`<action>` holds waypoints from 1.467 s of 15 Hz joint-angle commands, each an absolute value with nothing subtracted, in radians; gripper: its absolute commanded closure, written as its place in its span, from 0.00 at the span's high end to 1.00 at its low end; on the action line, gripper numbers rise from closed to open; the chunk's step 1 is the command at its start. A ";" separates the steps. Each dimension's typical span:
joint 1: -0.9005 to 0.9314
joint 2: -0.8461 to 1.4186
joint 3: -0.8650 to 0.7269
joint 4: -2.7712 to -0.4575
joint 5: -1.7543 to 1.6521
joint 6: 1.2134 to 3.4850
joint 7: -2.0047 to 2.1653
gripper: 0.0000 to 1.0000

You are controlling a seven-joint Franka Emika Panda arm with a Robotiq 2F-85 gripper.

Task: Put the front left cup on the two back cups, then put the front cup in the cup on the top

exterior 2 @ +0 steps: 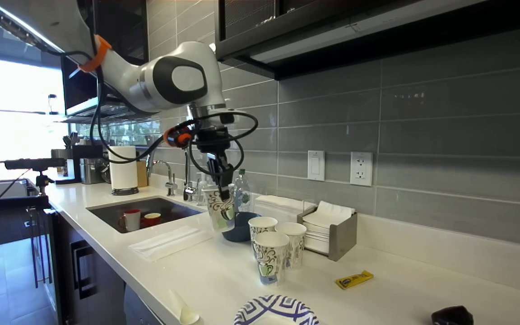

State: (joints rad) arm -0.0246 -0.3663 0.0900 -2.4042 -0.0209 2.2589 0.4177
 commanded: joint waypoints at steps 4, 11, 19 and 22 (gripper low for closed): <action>-0.045 -0.377 0.055 -2.332 -0.009 2.223 0.364 0.01; -0.039 -0.300 -0.004 -2.225 0.034 2.186 0.250 0.01; -0.042 -0.154 -0.023 -2.092 0.034 2.148 0.194 0.01; -0.045 -0.105 -0.026 -2.049 0.026 2.159 0.193 0.01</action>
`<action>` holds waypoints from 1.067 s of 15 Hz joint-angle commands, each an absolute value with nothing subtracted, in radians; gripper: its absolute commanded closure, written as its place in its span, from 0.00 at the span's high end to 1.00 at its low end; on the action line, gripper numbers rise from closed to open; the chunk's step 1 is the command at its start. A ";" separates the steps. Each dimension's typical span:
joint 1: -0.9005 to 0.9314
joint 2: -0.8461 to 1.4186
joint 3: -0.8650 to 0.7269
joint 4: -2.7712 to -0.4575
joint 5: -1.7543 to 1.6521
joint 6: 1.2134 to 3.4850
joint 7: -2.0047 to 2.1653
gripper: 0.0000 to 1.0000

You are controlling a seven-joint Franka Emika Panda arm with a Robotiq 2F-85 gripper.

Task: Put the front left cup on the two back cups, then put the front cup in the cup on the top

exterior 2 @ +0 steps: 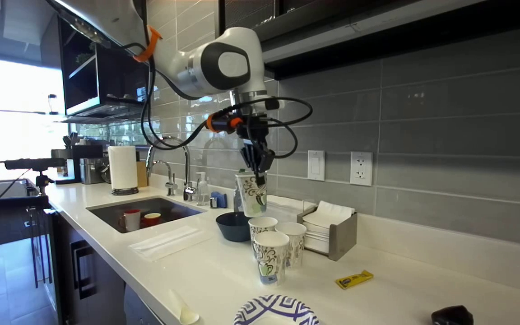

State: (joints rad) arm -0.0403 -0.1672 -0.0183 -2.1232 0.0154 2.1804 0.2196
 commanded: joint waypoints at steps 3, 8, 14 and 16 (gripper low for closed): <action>-0.047 -0.061 -0.035 -2.011 0.027 2.162 0.187 0.01; -0.051 -0.010 -0.048 -1.966 0.029 2.156 0.170 0.01; -0.051 0.015 -0.049 -1.955 0.041 2.159 0.156 0.01; -0.051 0.020 -0.048 -1.957 0.042 2.161 0.155 0.01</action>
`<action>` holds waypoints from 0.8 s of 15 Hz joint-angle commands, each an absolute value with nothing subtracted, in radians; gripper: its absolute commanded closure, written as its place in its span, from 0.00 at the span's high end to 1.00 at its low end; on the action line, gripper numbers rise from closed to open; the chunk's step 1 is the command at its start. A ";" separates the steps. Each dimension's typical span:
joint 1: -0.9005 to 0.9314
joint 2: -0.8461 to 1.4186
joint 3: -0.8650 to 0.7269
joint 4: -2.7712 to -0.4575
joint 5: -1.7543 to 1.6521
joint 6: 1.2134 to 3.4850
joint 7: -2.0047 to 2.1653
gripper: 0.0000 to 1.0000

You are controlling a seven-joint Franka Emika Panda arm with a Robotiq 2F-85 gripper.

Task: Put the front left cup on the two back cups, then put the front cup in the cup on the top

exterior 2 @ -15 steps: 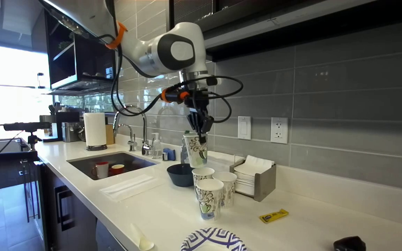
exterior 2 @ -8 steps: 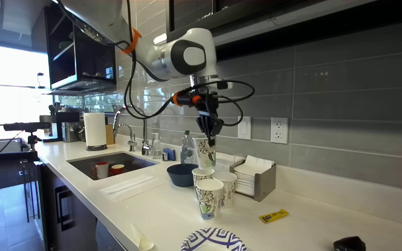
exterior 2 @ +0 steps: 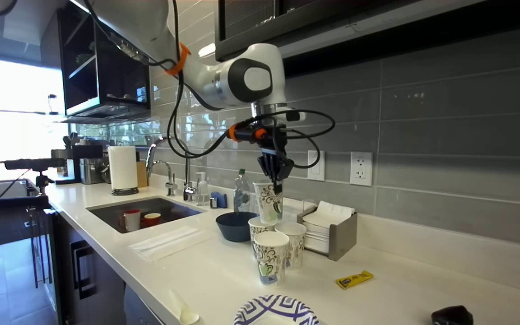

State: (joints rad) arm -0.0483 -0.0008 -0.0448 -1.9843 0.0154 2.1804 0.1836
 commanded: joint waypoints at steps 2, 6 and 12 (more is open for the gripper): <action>-0.051 0.024 -0.049 -1.958 0.043 2.163 0.155 0.01; -0.052 0.033 -0.050 -1.957 0.041 2.169 0.158 0.01; -0.054 0.041 -0.052 -1.949 0.047 2.174 0.154 0.31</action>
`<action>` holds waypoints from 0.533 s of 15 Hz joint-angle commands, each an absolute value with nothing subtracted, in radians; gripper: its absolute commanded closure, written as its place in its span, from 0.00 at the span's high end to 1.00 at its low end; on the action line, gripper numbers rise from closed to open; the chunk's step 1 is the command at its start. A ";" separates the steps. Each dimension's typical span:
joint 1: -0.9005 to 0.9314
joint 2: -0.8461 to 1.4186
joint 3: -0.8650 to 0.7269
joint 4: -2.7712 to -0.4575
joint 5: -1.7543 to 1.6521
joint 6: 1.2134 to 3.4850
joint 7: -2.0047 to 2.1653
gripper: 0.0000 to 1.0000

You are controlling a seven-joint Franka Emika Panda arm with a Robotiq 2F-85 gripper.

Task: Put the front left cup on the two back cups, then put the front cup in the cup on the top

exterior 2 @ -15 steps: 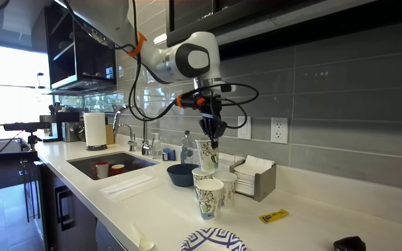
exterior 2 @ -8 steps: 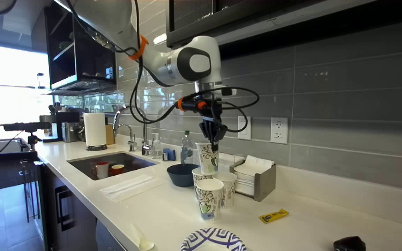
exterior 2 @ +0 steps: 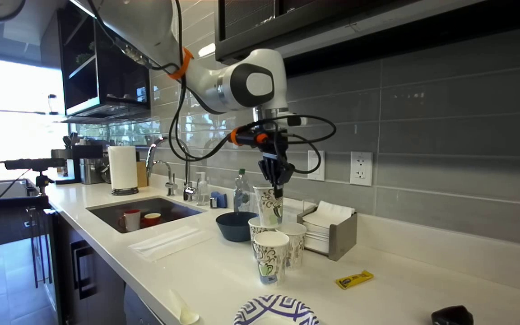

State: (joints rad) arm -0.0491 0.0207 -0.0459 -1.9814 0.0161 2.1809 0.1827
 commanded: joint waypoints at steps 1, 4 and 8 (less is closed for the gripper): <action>-0.054 0.041 -0.052 -1.949 0.045 2.175 0.155 0.36; -0.055 0.036 -0.055 -1.948 0.047 2.177 0.156 0.56; -0.053 0.011 -0.056 -1.957 0.024 2.171 0.186 0.84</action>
State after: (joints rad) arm -0.0497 0.0214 -0.0535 -1.9711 0.0172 2.1816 0.1828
